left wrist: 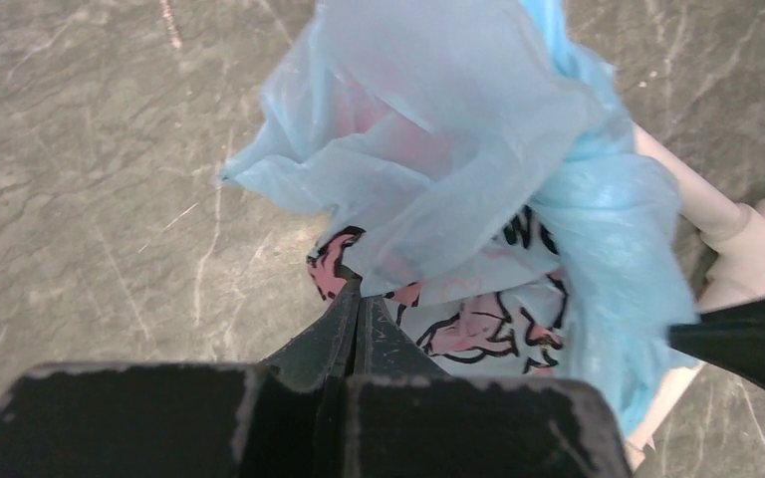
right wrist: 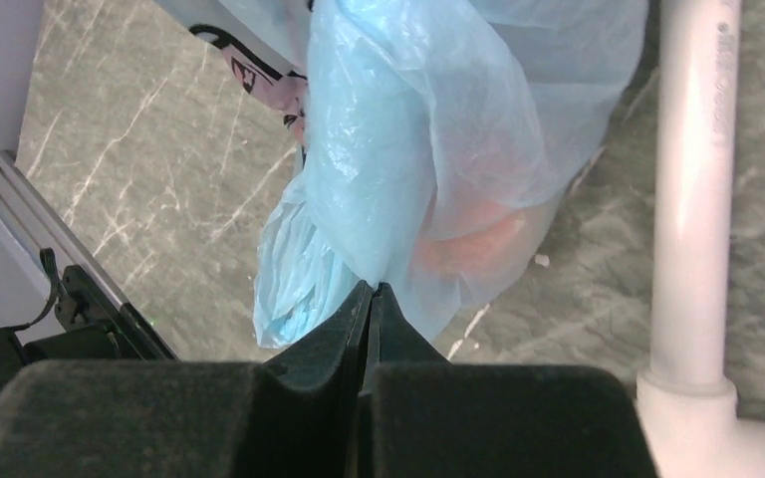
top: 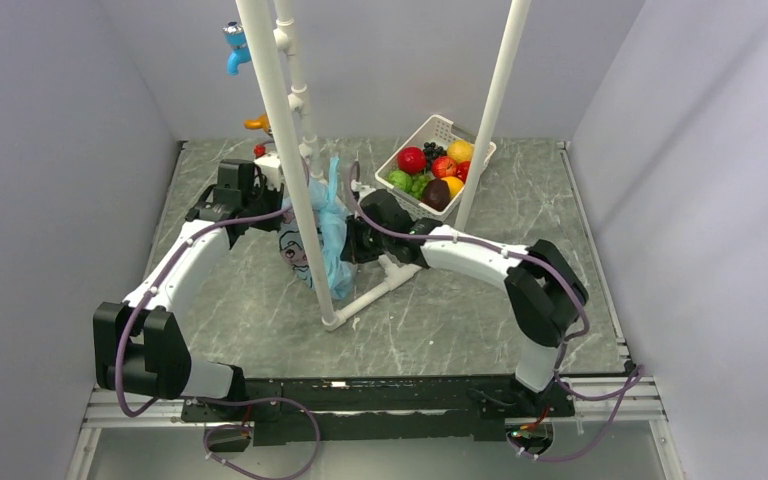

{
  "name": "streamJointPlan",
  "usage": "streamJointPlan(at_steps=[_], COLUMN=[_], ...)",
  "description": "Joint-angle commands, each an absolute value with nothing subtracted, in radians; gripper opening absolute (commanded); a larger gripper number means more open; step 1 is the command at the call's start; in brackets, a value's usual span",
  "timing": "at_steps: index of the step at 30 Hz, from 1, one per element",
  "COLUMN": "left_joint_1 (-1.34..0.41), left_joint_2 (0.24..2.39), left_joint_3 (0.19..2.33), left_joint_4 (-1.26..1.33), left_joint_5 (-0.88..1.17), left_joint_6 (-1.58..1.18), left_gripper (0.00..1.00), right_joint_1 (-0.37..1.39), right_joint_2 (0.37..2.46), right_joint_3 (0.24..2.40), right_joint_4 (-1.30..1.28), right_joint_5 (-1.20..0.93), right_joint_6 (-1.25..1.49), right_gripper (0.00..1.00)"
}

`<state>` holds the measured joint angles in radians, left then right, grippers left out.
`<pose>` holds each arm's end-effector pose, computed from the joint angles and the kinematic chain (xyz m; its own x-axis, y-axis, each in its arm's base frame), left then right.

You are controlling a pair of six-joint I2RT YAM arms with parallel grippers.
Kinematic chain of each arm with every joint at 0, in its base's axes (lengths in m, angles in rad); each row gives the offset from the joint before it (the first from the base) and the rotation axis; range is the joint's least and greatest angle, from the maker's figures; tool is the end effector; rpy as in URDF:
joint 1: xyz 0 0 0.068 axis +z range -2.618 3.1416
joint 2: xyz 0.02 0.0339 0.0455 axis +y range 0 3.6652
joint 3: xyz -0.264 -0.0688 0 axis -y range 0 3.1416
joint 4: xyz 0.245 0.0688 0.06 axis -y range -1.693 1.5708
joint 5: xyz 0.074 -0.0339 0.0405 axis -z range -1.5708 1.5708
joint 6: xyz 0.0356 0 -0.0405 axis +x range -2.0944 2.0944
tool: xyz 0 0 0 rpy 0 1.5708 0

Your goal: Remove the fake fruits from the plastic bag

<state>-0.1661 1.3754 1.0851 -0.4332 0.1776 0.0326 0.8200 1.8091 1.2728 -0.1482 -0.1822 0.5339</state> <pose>0.2972 -0.0562 0.2877 -0.6430 0.1403 -0.7529 0.3145 0.9448 -0.0925 0.2737 0.3027 0.2275 -0.7860 -0.1088 -0.6086 -0.4819 0.7245 0.4929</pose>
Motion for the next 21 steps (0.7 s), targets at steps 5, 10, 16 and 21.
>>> streamJointPlan(at_steps=[5,10,16,21], left_joint_1=[-0.113,-0.092,-0.092,-0.092], left_joint_2=[1.377,1.390,1.396,1.387], left_joint_3=[1.138,1.140,1.136,1.131], left_joint_4=[-0.456,-0.445,-0.445,-0.439], left_joint_5=[0.050,0.165,0.212,0.229], left_joint_6=[-0.028,-0.012,0.028,0.034], left_gripper=[0.00,0.00,0.00,0.00], right_joint_1=[0.823,0.822,0.822,0.824], right_joint_2=[1.598,1.512,1.503,1.580], right_joint_3=[1.088,1.000,1.071,1.243], right_joint_4=[-0.088,-0.087,-0.126,-0.188], right_joint_5=[-0.111,-0.069,-0.065,-0.068], right_joint_6=[0.516,0.479,0.432,0.317], right_gripper=[0.00,0.00,0.02,0.49])
